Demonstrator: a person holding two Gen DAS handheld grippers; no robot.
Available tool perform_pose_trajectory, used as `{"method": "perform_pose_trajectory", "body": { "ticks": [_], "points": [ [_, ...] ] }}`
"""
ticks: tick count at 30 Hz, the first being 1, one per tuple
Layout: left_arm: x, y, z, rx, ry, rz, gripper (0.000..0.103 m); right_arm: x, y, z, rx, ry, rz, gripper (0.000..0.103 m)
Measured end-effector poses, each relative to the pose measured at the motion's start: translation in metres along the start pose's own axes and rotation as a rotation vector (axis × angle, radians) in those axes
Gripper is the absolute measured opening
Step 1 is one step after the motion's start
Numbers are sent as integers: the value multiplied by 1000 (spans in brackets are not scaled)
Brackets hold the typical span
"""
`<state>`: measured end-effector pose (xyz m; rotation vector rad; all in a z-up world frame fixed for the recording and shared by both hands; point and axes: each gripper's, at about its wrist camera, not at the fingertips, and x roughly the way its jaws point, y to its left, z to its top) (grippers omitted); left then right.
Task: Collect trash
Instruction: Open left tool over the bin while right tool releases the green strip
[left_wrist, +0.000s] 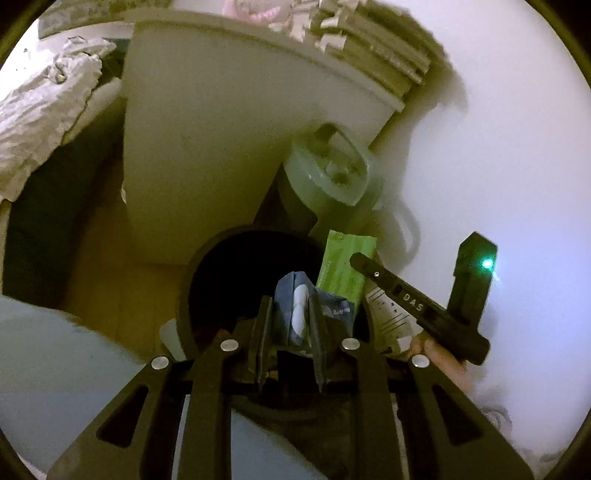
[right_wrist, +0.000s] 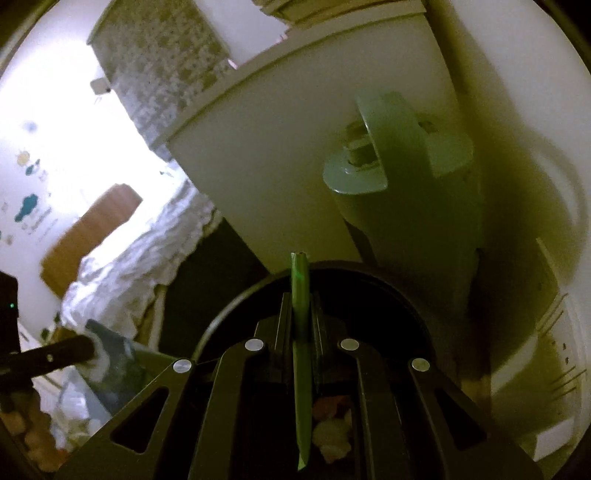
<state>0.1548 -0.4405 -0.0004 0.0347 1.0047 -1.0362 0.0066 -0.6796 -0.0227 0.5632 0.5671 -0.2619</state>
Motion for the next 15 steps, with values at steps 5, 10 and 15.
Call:
{"method": "perform_pose_trajectory", "body": {
  "ticks": [5,10,15],
  "points": [
    [23,-6,1,13,35,18,20,12,3,-9,0,44,-19,10],
    [39,-6,4,-3,55,35,21,10,5,-8,16,41,-29,10],
    [43,-9,6,-10,66,48,28,10,7,-10,-12,49,-46,15]
  ]
}}
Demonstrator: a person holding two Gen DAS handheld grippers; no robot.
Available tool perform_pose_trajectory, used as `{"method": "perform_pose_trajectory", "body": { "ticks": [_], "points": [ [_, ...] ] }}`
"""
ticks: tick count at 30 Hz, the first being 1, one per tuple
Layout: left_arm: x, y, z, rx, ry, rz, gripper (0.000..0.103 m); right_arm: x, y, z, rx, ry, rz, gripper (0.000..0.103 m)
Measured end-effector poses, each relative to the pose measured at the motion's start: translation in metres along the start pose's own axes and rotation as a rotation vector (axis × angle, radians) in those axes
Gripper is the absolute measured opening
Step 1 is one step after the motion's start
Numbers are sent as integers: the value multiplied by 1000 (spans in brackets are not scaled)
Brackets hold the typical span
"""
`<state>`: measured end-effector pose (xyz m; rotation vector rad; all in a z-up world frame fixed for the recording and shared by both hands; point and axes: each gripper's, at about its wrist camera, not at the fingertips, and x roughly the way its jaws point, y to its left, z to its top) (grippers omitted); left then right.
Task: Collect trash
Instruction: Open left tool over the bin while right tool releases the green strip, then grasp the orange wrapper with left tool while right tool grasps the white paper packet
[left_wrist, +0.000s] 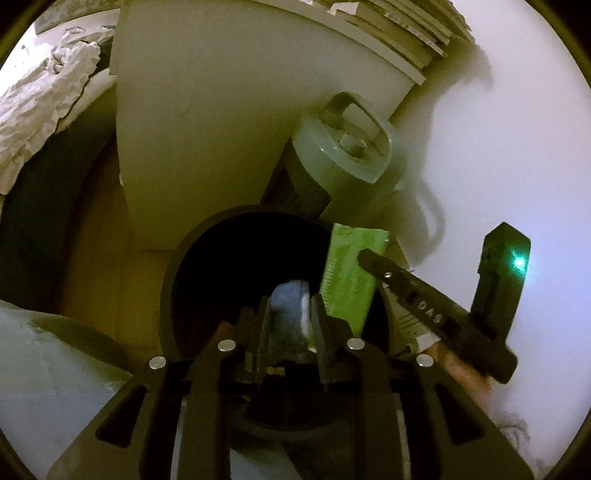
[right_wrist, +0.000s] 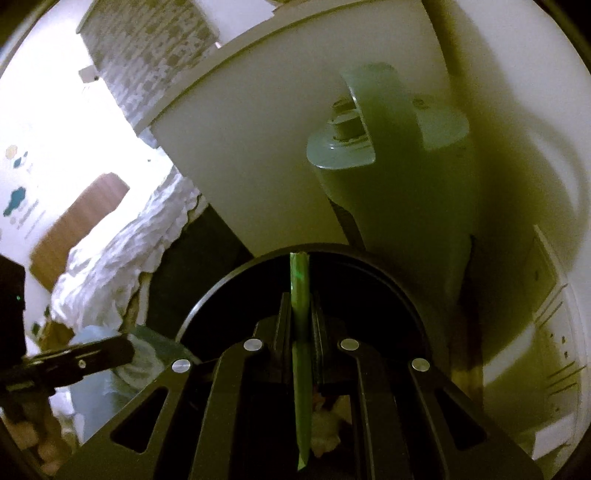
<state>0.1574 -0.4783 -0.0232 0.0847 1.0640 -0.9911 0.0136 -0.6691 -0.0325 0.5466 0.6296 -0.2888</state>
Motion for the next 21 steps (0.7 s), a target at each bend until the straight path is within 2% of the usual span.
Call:
{"method": "perform_pose_trajectory", "body": {
  "ticks": [1,2,3,4,5,6,11,13,14,19,21],
  "points": [
    [-2,-2,1,0,0,3,43,1,3,0,-8,1,-1,18],
    [-5,-4,1,0,-6,11,52,1,5,-1,-13,2,-3,29],
    [-8,-6,1,1,-17,18,70,2,6,-1,-14,-1,-6,47],
    [-14,-9,0,3,-33,21,78,1,7,-1,-13,-6,-9,55],
    [-24,-13,-1,9,-51,20,78,0,8,-2,-13,-16,-12,68],
    [-28,-16,-1,10,-55,20,79,-2,11,-2,-17,-33,-16,74],
    [-87,-29,-19,-2,-117,19,81,-4,22,-5,-49,-37,-11,77],
    [-119,-30,-35,-4,-154,13,89,-4,29,-8,-80,-31,-5,77],
    [-135,-28,-44,-5,-173,24,89,-6,34,-10,-100,-30,-1,77],
    [-221,11,-104,-58,-241,82,89,-19,60,-22,-174,-35,64,77],
    [-251,36,-134,-77,-245,156,89,-27,79,-32,-212,-33,131,77]
  ]
}}
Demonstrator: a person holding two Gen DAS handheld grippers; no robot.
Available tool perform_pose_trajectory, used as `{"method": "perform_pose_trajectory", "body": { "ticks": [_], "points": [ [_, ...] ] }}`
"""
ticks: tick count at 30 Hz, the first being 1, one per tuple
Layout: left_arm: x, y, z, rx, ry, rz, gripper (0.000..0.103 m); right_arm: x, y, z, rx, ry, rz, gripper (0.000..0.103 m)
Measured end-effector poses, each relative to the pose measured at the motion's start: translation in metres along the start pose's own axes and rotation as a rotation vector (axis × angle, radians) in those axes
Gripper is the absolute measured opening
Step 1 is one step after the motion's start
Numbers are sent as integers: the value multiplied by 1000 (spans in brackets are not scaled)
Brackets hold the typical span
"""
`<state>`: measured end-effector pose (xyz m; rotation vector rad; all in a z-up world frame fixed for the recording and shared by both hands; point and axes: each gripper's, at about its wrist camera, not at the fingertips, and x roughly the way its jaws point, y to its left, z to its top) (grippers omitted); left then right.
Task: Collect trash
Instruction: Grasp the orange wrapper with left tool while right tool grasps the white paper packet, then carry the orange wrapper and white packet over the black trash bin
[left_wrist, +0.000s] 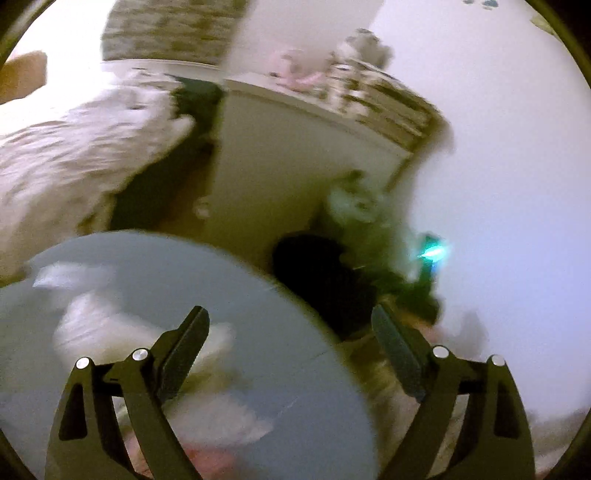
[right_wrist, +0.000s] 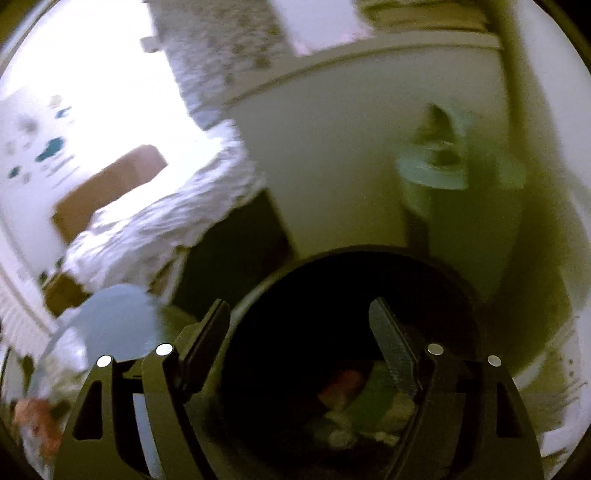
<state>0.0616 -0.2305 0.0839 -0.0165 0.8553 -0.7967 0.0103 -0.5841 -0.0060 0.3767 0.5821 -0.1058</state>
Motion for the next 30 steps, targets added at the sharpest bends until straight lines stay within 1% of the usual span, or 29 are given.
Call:
{"method": "perform_pose_trajectory", "body": {
  "ticks": [1,3,5,7,8,10,11,14,15,17,18,19,21,22,23,24,25,27,29,30],
  "points": [
    [-11,13,-8,-5,3,20,89,-2,10,-3,-14,4,42,77],
    [-35,44,-31,-23,21,20,89,-5,36,-8,-67,30,138,77],
    [-48,65,-49,-32,39,34,89,-5,59,-10,-101,64,211,77],
    [-55,87,-70,-43,80,63,88,-4,88,-12,-121,114,301,77],
    [-56,94,-78,-53,94,60,88,-3,108,-12,-144,141,349,77],
    [-58,102,-90,-56,109,39,88,-2,140,-11,-195,177,417,77],
    [-55,104,-95,-45,120,25,88,-2,153,-9,-220,194,438,77],
    [-49,111,-107,-29,134,8,88,5,213,-9,-351,278,507,77],
    [-47,113,-110,-30,136,4,87,7,228,-10,-389,300,513,77],
    [-40,117,-114,-32,145,-3,75,17,259,-16,-478,347,522,77],
    [-35,120,-116,-34,154,-7,66,20,270,-20,-510,368,526,77],
    [-33,121,-120,-35,157,-6,62,24,281,-22,-543,392,527,77],
    [-29,123,-122,-30,148,2,60,36,305,-32,-623,444,517,77],
    [-29,122,-123,-24,143,0,58,38,311,-38,-647,459,513,77],
    [-30,122,-123,-15,136,3,57,42,319,-44,-678,480,506,70],
    [-31,121,-122,-4,128,12,54,47,325,-49,-708,506,487,63],
    [-32,121,-122,-2,121,18,50,52,326,-53,-722,525,466,59],
    [-34,125,-122,-22,108,15,47,64,329,-61,-735,571,420,47],
    [-35,132,-122,-51,98,23,44,71,330,-65,-714,590,408,43],
    [-36,134,-122,-60,95,30,42,72,330,-66,-705,587,409,38]
  ]
}}
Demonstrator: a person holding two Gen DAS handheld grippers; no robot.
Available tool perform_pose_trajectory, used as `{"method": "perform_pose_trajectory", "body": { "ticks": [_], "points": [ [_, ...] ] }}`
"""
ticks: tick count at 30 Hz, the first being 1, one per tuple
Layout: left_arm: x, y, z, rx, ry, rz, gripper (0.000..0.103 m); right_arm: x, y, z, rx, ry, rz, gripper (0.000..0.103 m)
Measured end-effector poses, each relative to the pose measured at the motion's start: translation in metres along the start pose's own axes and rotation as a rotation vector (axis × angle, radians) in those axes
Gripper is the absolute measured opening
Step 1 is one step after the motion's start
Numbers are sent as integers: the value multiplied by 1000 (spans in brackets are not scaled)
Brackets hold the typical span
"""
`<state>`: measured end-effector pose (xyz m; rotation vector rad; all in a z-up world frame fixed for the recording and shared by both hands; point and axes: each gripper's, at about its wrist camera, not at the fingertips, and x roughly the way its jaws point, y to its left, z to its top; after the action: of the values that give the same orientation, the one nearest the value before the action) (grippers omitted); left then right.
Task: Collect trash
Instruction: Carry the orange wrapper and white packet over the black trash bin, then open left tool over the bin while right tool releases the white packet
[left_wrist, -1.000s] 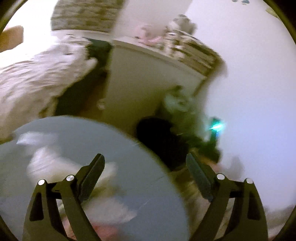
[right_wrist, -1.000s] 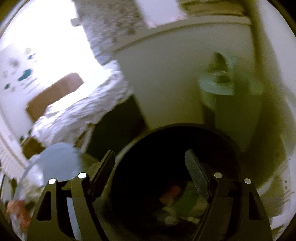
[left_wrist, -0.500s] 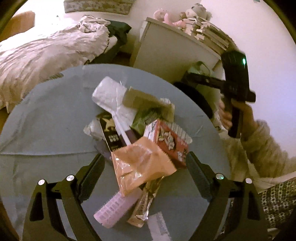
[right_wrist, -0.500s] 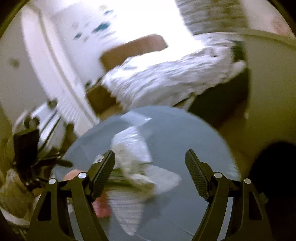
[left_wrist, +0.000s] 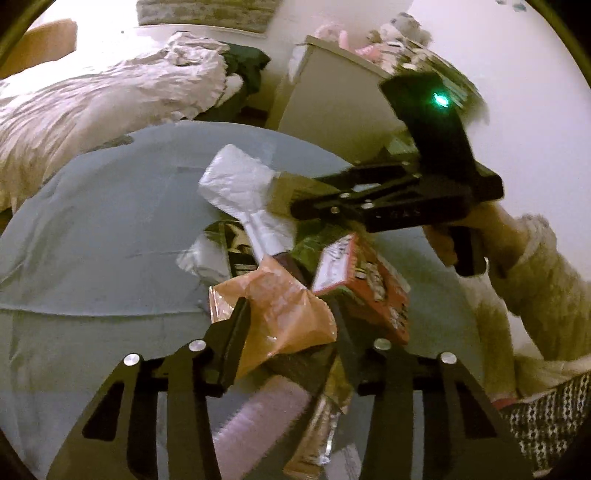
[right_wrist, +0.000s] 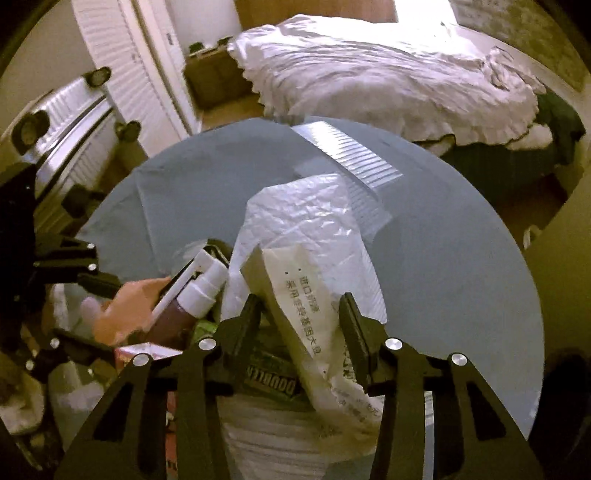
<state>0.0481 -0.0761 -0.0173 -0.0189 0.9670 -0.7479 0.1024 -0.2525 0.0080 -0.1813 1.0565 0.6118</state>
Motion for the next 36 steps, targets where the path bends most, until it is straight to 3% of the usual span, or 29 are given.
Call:
{"method": "perform_pose_trajectory", "body": {
  "ticks": [4,13,19,27,31,36],
  "points": [
    [-11,11,1,-63,-47,5,29,-15,-4,-4,40,-81,20,26],
    [-50,12,25,-125,-157,-5,29,-103,-48,-45,216,-392,51,23],
    [-47,-31,70,-54,-192,-74,29,-147,-105,-104,394,-557,-35,23],
    [32,-127,149,92,-166,-229,29,-182,-203,-199,712,-665,-214,23],
    [90,-170,179,117,-106,-324,29,-188,-238,-233,819,-690,-269,23],
    [159,-212,200,157,-17,-367,29,-185,-275,-262,903,-693,-324,23]
  ]
}}
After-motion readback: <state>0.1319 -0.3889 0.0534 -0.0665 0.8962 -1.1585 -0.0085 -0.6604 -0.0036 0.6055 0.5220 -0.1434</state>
